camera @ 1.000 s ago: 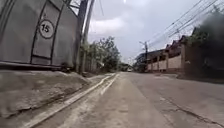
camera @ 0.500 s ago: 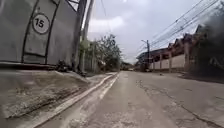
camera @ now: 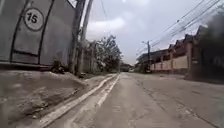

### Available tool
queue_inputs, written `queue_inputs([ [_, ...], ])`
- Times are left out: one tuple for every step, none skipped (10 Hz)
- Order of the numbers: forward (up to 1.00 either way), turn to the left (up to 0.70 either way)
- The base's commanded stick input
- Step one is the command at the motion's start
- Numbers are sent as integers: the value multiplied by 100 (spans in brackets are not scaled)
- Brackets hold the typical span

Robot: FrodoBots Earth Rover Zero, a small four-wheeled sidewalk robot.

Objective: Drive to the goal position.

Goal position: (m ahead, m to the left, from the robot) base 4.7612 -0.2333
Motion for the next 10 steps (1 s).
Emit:
queue_inputs([
  [70,0],
  [70,0],
  [70,0],
  [70,0],
  [70,0],
  [70,0],
  [70,0],
  [70,0],
  [70,0],
  [70,0],
])
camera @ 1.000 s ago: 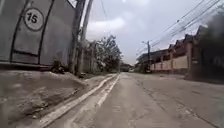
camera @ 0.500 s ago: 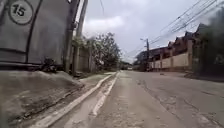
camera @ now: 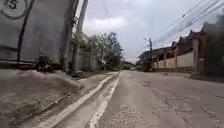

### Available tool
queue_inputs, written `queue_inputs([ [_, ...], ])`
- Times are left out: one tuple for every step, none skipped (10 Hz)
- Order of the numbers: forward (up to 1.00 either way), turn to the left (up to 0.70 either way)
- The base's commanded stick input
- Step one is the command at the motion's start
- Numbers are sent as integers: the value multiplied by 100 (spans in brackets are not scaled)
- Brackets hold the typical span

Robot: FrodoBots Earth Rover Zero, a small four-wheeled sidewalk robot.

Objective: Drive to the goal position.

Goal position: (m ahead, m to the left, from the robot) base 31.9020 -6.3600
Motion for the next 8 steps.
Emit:
queue_inputs([
  [70,-1],
  [70,-15],
  [70,-33],
  [70,-34],
  [70,-34],
  [70,-22],
  [70,-4],
  [70,0],
])
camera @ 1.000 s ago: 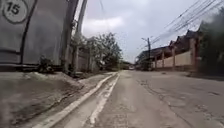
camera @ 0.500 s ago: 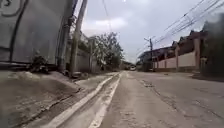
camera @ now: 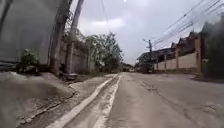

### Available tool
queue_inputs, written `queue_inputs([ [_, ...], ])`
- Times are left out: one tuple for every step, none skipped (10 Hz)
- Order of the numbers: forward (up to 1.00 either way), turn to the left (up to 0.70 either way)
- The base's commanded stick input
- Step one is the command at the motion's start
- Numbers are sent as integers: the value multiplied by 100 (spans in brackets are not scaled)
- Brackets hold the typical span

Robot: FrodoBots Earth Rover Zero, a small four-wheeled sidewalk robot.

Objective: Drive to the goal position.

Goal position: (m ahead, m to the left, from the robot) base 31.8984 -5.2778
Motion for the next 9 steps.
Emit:
queue_inputs([
  [70,0],
  [70,0],
  [70,0],
  [70,0],
  [70,0],
  [70,0],
  [70,-1],
  [70,-1],
  [70,0],
])
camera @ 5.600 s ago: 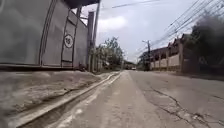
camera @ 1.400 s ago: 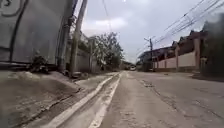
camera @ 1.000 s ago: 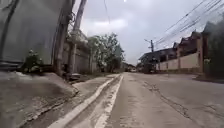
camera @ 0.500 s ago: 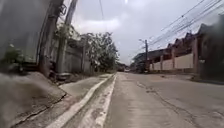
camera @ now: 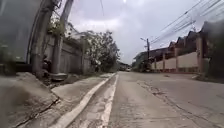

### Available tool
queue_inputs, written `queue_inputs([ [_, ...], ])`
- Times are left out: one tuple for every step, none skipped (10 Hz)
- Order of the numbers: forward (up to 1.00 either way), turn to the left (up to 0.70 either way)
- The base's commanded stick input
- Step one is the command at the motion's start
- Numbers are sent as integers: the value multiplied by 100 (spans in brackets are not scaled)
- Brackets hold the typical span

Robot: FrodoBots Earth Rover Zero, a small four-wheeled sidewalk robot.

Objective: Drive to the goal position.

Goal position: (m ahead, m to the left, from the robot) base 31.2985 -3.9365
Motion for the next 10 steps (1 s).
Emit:
queue_inputs([
  [70,-1],
  [70,-6],
  [70,-18],
  [70,-30],
  [70,-19],
  [70,-8],
  [70,0],
  [70,0],
  [70,0],
  [70,0],
])
